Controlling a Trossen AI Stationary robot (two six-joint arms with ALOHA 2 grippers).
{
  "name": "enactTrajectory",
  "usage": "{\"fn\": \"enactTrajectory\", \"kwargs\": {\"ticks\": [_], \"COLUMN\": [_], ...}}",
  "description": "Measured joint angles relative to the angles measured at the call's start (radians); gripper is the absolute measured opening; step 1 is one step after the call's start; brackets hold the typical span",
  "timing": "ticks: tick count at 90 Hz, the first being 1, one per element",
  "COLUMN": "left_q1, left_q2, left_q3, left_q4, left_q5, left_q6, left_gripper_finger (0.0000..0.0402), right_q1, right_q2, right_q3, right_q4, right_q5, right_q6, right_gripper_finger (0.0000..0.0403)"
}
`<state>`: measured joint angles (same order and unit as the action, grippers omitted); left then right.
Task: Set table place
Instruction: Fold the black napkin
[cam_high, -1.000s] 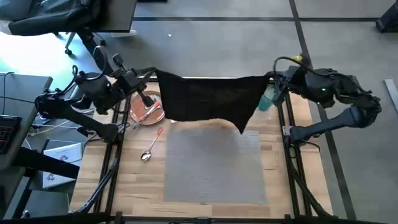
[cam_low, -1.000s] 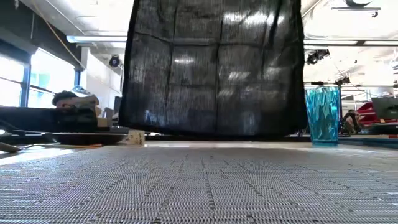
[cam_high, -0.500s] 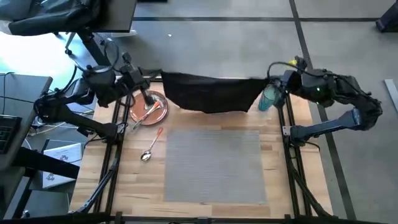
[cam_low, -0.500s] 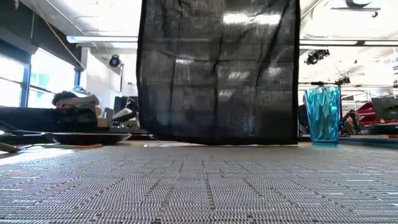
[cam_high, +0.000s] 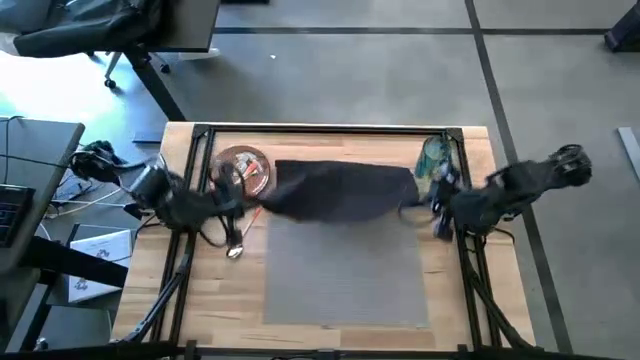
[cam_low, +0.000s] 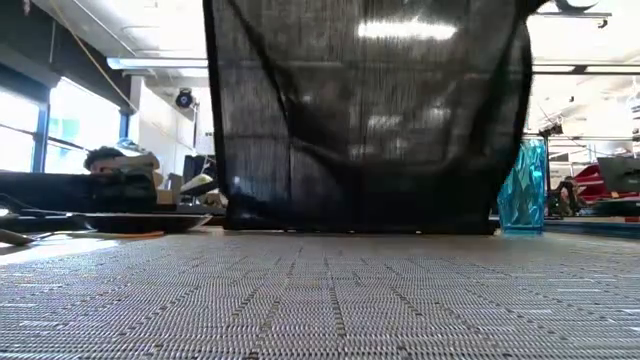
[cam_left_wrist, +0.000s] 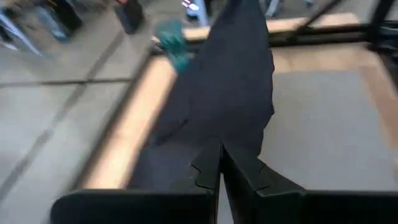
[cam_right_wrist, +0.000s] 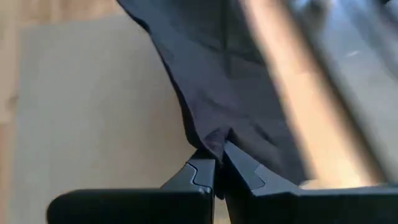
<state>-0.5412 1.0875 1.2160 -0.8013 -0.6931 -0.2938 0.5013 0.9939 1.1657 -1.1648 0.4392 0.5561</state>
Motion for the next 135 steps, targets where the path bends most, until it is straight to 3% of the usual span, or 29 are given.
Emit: {"fn": "enactTrajectory", "kwargs": {"ticks": [15,26,40,52,69,86,108,135], "left_q1": [-0.156,-0.234,-0.284,-0.300,-0.313,-0.286,-0.158,0.048], "left_q2": [0.044,0.105,0.223,0.309,0.320,0.286,0.281,0.281], "left_q3": [-0.124,-0.205,-0.263,-0.264,-0.264,-0.263,-0.286,-0.419], "left_q4": [0.082,0.226,0.386,0.507,0.587,0.503,0.255,0.214], "left_q5": [-0.004,-0.003,0.041,0.116,0.115,-0.006,-0.194,-0.208], "left_q6": [-0.221,-0.298,-0.369,-0.404,-0.379,-0.315,-0.353,-0.319], "left_gripper_finger": [0.0000,0.0000,0.0000,0.0000,0.0000,0.0000,0.0000,0.0000], "right_q1": [0.185,0.281,0.366,0.431,0.479,0.459,0.340,0.143], "right_q2": [0.011,0.044,0.110,0.163,0.185,0.177,0.177,0.177], "right_q3": [-0.182,-0.301,-0.408,-0.423,-0.393,-0.394,-0.395,-0.396], "right_q4": [0.236,0.452,0.662,0.716,0.724,0.639,0.314,0.070], "right_q5": [-0.008,-0.004,-0.030,-0.040,-0.022,0.085,0.294,0.471], "right_q6": [0.165,0.230,0.317,0.401,0.449,0.392,0.497,0.544], "right_gripper_finger": [0.0000,0.0000,0.0000,0.0000,0.0000,0.0000,0.0000,0.0000]}}
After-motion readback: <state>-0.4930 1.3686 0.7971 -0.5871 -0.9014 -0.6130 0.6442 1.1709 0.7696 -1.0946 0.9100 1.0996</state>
